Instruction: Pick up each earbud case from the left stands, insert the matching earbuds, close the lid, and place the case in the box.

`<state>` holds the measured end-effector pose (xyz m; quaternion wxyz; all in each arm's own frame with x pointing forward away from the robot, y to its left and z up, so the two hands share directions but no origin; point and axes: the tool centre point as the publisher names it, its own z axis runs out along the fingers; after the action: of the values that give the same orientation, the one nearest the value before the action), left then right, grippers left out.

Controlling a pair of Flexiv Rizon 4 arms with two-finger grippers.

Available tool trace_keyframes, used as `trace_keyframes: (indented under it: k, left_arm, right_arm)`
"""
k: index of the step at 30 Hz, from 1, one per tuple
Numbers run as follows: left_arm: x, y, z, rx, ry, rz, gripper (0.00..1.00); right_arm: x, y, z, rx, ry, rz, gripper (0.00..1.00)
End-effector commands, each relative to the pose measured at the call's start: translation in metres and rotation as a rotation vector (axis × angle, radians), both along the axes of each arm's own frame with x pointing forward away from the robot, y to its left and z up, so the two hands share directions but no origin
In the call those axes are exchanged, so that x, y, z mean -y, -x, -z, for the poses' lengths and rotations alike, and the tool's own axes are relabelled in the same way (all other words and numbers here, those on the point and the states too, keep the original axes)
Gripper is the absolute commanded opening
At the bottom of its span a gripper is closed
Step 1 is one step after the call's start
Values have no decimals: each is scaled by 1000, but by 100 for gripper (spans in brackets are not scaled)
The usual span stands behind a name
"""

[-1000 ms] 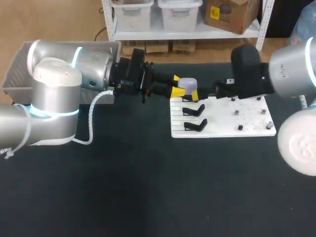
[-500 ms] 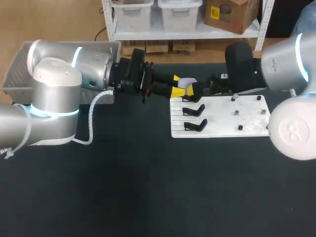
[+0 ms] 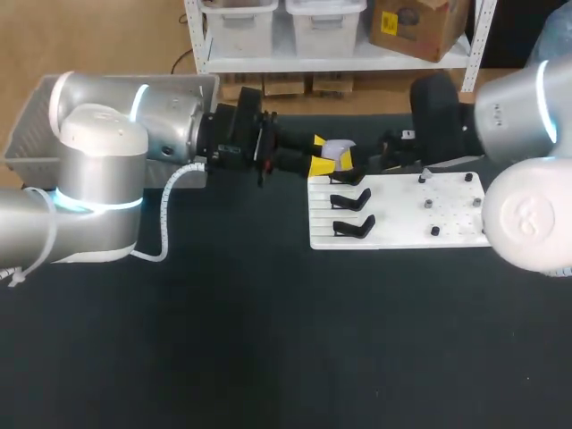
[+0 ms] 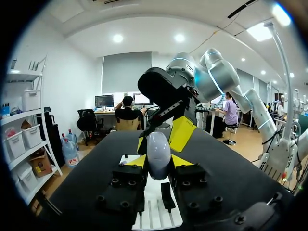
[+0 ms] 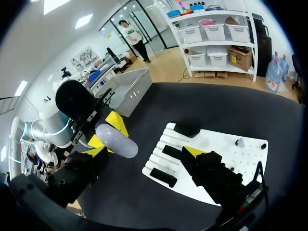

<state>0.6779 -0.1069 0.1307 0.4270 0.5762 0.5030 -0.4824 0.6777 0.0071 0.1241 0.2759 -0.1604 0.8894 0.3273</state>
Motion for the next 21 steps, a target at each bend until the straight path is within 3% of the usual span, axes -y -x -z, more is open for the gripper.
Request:
trace_keyframes:
  k: [1, 8, 12, 17, 21]
  left_arm:
    - [0, 1, 1, 1, 3, 2, 0]
    - [0, 1, 1, 1, 3, 2, 0]
    - [0, 1, 1, 1, 3, 2, 0]
    - [0, 1, 1, 1, 3, 2, 0]
    - [0, 1, 1, 1, 3, 2, 0]
  right_arm:
    - [3, -3, -3, 3, -9, -1, 100]
    - [3, -4, -14, 33, -20, 2, 100]
    - [7, -1, -25, 86, -3, 9, 100]
    - [23, 9, -46, 198, 166, 23, 100]
    - [45, 21, -56, 262, 364, 30, 100]
